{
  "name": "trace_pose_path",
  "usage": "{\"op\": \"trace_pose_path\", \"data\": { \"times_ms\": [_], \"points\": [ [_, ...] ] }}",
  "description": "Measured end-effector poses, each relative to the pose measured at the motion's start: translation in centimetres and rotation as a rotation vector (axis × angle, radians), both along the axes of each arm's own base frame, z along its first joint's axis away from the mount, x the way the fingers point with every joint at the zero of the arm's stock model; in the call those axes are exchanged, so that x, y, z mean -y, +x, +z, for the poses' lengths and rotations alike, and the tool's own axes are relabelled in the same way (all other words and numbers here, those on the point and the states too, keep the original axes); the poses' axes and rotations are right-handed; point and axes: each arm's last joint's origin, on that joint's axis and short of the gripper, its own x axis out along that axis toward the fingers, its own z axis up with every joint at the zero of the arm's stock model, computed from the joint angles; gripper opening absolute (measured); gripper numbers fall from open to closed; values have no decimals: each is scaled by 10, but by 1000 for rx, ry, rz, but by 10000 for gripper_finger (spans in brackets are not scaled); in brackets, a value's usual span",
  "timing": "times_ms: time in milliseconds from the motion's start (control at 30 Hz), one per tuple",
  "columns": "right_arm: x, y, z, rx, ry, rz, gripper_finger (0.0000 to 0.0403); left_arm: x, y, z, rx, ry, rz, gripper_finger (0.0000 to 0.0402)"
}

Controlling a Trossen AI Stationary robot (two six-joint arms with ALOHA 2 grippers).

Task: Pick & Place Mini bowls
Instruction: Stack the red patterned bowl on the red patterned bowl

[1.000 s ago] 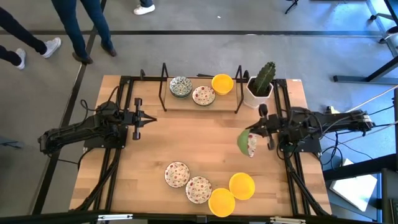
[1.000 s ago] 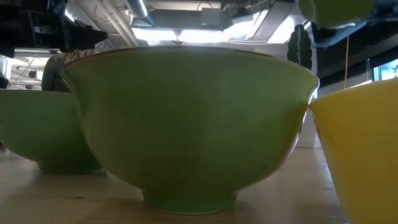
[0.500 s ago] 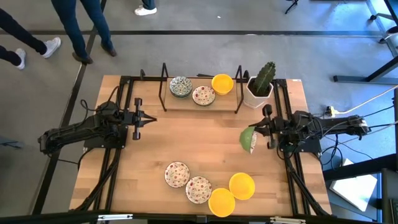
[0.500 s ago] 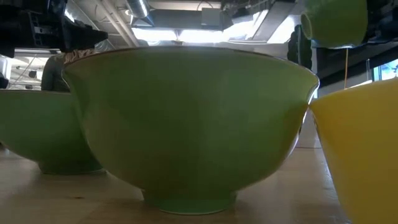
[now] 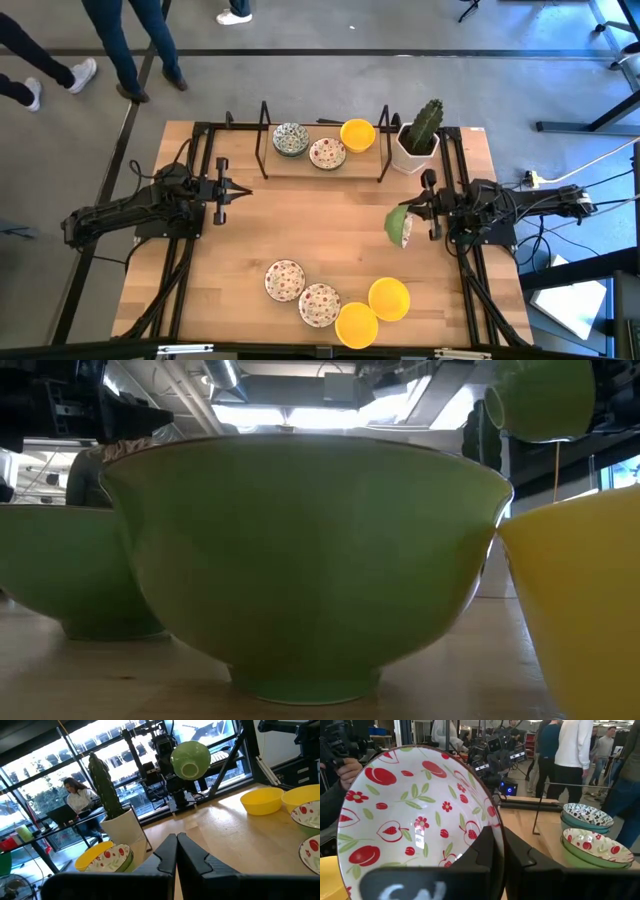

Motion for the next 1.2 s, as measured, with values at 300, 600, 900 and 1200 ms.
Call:
{"op": "trace_pose_path", "data": {
  "times_ms": [300, 600, 900, 1200],
  "points": [
    [-1, 12, 6, 40, -13, 0, 17, 0, 0, 0, 0, 1, 0, 6],
    [1, 65, 57, -88, -86, -157, 17, 0, 0, 0, 0, 1, 0, 6],
    [32, 150, 145, -429, -165, -372, 16, 0, 0, 0, 0, 0, -1, 6],
    [128, 207, 190, -679, -40, -434, 16, 0, 0, 0, 0, 1, -1, 6]
  ]
}}
